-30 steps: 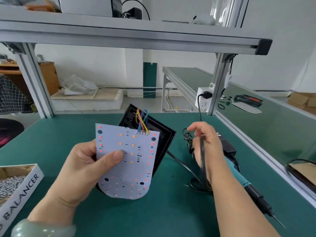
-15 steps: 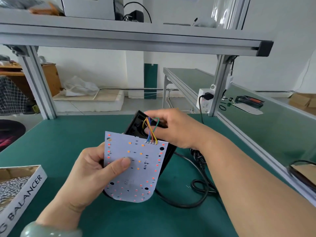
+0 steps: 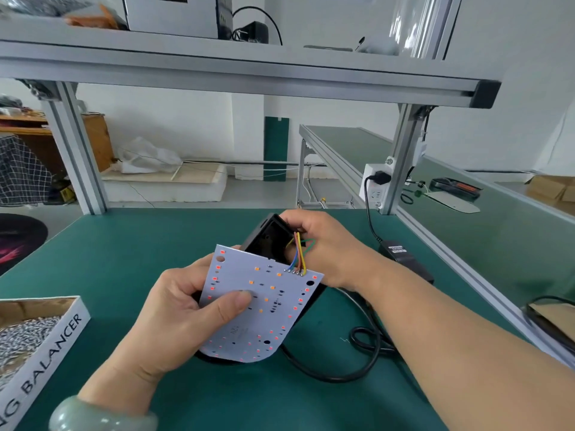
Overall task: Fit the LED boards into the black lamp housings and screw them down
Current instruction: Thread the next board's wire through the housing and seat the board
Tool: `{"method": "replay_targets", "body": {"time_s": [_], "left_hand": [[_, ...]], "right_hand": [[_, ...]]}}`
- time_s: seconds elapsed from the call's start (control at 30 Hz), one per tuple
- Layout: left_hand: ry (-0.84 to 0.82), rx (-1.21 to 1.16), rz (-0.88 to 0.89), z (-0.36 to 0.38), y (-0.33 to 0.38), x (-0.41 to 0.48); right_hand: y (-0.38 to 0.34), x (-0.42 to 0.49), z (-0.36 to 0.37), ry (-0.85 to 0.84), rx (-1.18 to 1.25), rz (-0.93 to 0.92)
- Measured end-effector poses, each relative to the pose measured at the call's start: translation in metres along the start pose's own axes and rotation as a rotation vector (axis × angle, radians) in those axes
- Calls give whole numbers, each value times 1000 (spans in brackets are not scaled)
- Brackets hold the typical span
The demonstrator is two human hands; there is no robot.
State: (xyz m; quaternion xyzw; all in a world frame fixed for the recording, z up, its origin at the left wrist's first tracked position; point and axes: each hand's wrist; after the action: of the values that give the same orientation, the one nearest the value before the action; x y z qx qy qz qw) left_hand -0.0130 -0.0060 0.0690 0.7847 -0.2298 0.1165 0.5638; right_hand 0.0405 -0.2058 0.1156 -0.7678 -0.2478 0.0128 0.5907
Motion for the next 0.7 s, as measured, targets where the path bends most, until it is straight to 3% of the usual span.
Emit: {"method": "replay_targets", "body": {"time_s": [0.1,0.23,0.43,0.6,0.7], "left_hand": [[-5,-8,3,-2,0,0],[-31,-6,-2,0,2,0],[4,-32,-6,5,8,-2],[34,-1,44,3,9,-2],[43,56,45,-4,3,-1]], "right_hand": [[-3,-9,-9,-100,62,26],[3,-10,-6,-22,-184,-23],[3,-6,1,40,-293,7],[6,1,9,104,-81,57],[2,-4,2,-41,67,88]]}}
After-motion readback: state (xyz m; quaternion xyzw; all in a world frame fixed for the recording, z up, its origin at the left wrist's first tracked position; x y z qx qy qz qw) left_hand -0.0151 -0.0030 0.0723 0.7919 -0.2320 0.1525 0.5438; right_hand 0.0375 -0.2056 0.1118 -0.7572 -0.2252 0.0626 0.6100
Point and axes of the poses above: each hand's wrist, its own x-axis towards the middle knuckle, its own z-axis out of the palm, y = z × x, and after that the axes turned 15 degrees about x, right-handed
